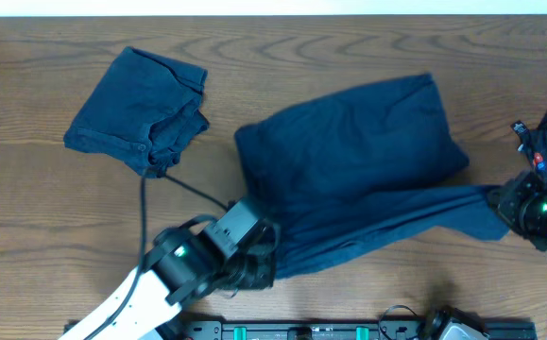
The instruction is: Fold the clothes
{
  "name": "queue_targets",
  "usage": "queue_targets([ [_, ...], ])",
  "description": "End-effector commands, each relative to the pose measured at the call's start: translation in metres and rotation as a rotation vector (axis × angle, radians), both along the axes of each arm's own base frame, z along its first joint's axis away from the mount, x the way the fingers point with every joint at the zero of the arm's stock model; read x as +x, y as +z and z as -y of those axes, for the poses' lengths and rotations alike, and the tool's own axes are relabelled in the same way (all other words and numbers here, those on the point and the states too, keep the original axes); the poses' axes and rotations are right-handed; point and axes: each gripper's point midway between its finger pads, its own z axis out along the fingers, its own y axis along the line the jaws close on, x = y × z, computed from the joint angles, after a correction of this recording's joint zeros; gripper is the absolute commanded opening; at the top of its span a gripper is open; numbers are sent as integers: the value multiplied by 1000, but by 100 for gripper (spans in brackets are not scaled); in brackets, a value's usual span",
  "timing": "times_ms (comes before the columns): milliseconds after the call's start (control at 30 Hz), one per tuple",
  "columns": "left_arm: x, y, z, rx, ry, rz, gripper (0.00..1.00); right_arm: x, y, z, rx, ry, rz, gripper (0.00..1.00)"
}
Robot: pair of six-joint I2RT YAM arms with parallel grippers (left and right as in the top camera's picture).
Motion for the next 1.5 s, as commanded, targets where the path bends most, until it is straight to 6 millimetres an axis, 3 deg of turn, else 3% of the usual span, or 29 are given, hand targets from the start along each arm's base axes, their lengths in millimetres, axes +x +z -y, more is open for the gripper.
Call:
queue_targets([
  [0, -9, 1, -17, 48, -31, 34, 6, -7, 14, 11, -104, -30, 49, 1],
  [100, -1, 4, -20, 51, -17, 89, 6, -5, 14, 14, -100, -67, 51, 1],
  [267, 42, 9, -5, 57, -54, 309, 6, 20, 11, 23, -71, -92, 61, 1],
  [367, 71, 9, -2, 120, -94, 449, 6, 54, 11, 22, -31, -45, 117, 1],
  [467, 103, 2, -23, 318, -52, 570, 6, 93, 13, 9, 29, 59, 195, 1],
  [567, 123, 1, -40, 459, -3, 647, 6, 129, 11, 2, 47, 127, 258, 1],
  [767, 163, 5, -49, 570, 88, 763, 6, 199, 1, -7, 10, 216, 377, 1],
  [967, 194, -11, -56, 640, 94, 771, 6, 245, -43, -20, 52, 238, 356, 1],
  [1267, 240, -41, -69, 682, 168, 766, 7, 279, -109, -27, 82, 254, 295, 1],
  [1333, 249, -46, -72, 682, 190, 772, 13, 282, -120, -27, 87, 254, 280, 1],
  [1400, 257, -50, -75, 681, 216, 777, 33, 283, -129, -26, 87, 250, 264, 7],
  [1467, 266, -50, -80, 675, 254, 788, 77, 284, -133, -25, 77, 261, 263, 23],
])
